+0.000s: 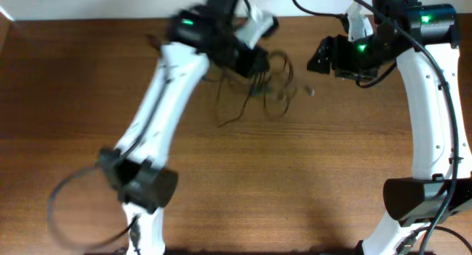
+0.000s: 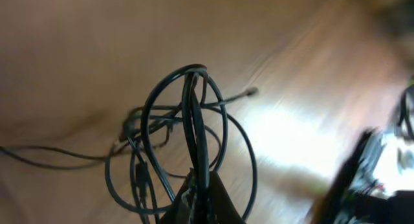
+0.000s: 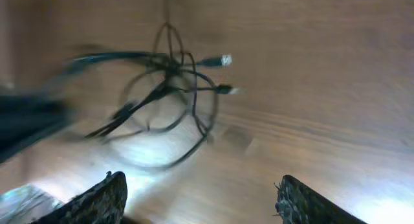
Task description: Untangle cables
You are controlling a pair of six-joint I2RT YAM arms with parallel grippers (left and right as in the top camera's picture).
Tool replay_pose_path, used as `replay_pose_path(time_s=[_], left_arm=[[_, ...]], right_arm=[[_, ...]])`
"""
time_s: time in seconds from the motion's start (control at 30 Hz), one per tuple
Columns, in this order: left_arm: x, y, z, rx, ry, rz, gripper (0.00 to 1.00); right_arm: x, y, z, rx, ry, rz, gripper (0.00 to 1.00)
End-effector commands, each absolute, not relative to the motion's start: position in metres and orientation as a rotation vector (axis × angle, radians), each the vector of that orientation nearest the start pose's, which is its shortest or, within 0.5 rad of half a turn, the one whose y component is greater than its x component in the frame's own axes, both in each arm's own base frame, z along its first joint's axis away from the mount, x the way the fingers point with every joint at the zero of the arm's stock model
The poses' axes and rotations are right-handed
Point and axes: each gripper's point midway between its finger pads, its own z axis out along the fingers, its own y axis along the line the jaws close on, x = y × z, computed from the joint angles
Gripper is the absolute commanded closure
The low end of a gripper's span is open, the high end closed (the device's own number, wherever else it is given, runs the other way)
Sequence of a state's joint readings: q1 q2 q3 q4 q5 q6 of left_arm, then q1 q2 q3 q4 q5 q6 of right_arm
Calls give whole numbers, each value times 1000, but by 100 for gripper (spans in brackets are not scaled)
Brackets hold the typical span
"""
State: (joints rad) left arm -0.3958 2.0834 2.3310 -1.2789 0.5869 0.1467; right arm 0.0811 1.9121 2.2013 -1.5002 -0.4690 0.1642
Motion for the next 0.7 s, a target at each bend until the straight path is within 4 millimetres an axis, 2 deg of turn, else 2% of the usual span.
replay_pose_path(time_s=[0.0,0.07,0.17,0.27,0.33,0.43,0.5,0.63,0.67], left_arm=[[368,-274,379,861,2189,-1021,100],[366,-266,392,801,2186,-1029,100],[374,-257,392,719,2217,-1041,100],[384,-252,396,621,2229,-1056,100],[387,-254,402,582,2220,-1086,100],[383,-265,420,575,2162,-1225,100],[380,-271,432,549,2138,-1319,100],[367,-281,454,560,2088,-1512,100],[363,-283,463,576,2057,-1566,100]], right_arm=[[399,138,303,-108,2642,969,25],[400,150,316,-154,2576,1090,26],[399,162,330,-204,2506,1208,30],[402,166,335,-232,2467,1234,30],[401,171,335,-251,2466,1233,30],[400,184,329,-281,2485,1228,33],[412,189,312,-203,2544,1171,35],[439,216,311,-132,2490,1234,37],[443,224,309,-118,2490,1249,40]])
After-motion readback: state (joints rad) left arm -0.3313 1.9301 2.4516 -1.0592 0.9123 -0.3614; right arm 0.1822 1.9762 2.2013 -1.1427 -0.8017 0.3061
